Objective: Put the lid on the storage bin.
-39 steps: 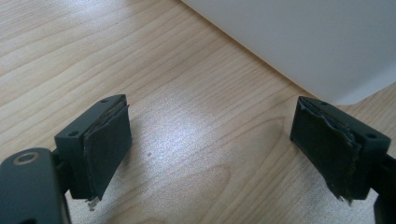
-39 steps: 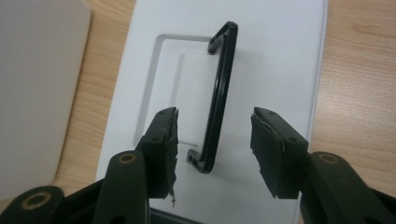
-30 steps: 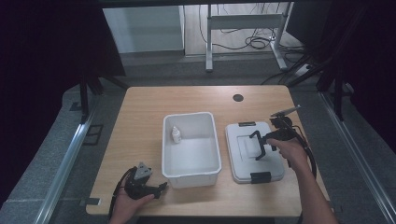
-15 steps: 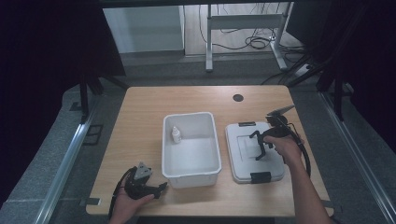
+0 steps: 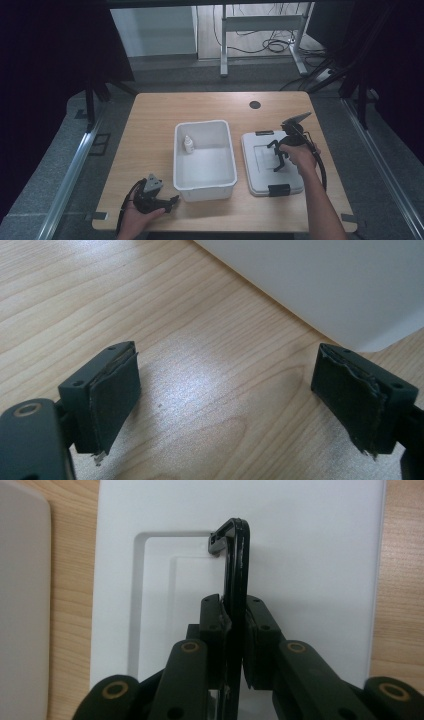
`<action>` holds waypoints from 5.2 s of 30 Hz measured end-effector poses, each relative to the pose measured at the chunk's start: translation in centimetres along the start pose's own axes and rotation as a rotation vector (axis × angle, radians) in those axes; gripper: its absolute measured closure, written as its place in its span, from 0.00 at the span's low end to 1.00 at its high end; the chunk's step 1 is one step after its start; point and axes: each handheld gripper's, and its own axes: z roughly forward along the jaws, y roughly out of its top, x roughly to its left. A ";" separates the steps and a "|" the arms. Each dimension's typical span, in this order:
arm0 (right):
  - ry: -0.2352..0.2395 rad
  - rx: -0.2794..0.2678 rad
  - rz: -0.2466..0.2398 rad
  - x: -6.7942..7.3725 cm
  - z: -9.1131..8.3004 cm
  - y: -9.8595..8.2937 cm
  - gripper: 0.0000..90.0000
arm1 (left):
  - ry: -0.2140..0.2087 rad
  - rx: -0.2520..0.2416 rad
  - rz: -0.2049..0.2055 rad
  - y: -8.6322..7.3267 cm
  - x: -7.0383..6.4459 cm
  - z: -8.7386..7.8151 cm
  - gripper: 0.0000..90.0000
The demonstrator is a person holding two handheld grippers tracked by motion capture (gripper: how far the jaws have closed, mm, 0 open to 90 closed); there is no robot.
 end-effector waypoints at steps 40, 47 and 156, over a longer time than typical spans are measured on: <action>0.008 -0.077 0.009 1.0 -6.1 0.1 0.95 | 0.000 0.001 0.001 0.0 0.0 0.0 0.14; -0.009 -0.093 0.000 2.0 -8.4 0.2 0.95 | 0.001 -0.002 0.000 0.0 0.0 0.0 0.14; 0.058 -0.026 0.045 25.6 -5.8 1.3 0.95 | -0.002 0.002 0.005 0.1 0.1 0.0 0.13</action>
